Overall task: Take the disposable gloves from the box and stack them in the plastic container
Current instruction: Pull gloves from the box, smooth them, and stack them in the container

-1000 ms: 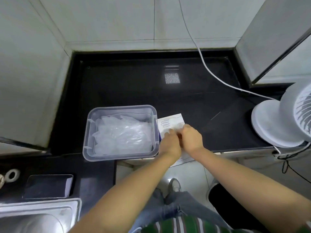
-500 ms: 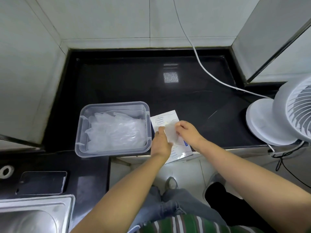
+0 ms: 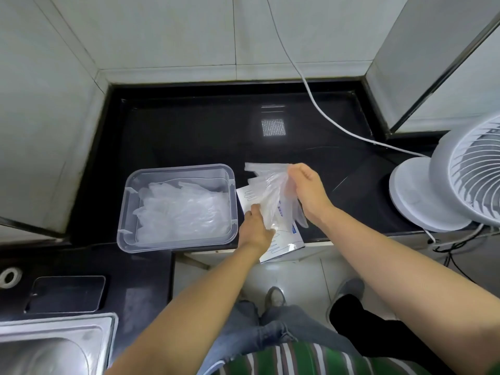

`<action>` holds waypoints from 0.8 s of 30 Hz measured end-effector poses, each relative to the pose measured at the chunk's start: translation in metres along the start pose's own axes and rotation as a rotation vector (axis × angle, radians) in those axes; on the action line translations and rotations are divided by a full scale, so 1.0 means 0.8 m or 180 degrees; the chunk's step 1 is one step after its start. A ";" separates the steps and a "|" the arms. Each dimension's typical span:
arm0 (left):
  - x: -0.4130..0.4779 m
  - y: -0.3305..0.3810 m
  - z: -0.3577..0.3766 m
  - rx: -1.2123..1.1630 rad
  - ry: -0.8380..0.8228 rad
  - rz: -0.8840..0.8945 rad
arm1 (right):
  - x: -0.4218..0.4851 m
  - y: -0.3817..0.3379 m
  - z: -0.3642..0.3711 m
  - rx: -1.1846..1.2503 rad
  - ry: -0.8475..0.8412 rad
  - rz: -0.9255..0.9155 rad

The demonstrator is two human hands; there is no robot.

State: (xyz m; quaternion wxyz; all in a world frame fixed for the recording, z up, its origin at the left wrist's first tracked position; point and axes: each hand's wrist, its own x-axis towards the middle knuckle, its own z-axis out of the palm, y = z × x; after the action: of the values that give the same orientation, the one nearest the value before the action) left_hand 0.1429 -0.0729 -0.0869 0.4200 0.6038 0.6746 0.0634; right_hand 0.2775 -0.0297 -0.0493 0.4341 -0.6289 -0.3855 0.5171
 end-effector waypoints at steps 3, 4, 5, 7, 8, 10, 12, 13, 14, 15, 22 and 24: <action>-0.001 0.012 -0.008 -0.0339 0.0099 0.0048 | 0.002 0.012 -0.005 -0.0068 -0.0042 0.0098; -0.001 0.017 -0.011 -0.0596 0.0155 0.0094 | 0.001 0.017 -0.006 -0.0063 -0.0013 0.0121; -0.002 0.022 -0.015 -0.0978 0.0219 0.0104 | 0.000 0.022 -0.007 -0.0085 0.0040 0.0146; -0.005 0.035 -0.023 -0.2038 0.0366 -0.0045 | -0.002 0.024 -0.009 -0.0136 0.0120 0.0170; -0.007 0.042 -0.031 -0.2528 0.0413 -0.0191 | -0.002 0.024 -0.010 -0.0130 0.0117 0.0171; -0.002 0.051 -0.047 -0.3116 0.0223 -0.0382 | -0.003 0.020 -0.011 -0.0103 -0.0042 0.0082; 0.007 0.053 -0.057 -0.2977 -0.0047 -0.0489 | -0.003 0.017 -0.010 -0.0162 -0.0338 -0.0036; 0.009 0.053 -0.061 -0.2707 -0.0046 -0.0443 | -0.005 0.017 -0.009 -0.0183 -0.0499 -0.0040; 0.015 0.050 -0.062 -0.2355 0.0149 -0.0334 | -0.006 0.016 -0.008 -0.0219 -0.0646 -0.0027; 0.020 0.047 -0.063 -0.2168 0.0371 -0.0205 | -0.007 0.015 -0.007 -0.0269 -0.0786 -0.0016; 0.003 0.028 -0.106 -0.2584 0.0480 0.0910 | -0.009 -0.005 0.007 0.0475 -0.0959 0.0345; -0.003 0.021 -0.122 -0.2496 0.0182 0.1084 | -0.007 -0.014 0.013 0.0659 -0.1002 0.0331</action>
State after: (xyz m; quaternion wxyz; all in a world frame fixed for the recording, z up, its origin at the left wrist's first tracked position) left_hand 0.0929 -0.0297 -0.0132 0.5824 0.4992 0.5015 0.4001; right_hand 0.2657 -0.0298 -0.0378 0.4036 -0.5113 -0.3604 0.6677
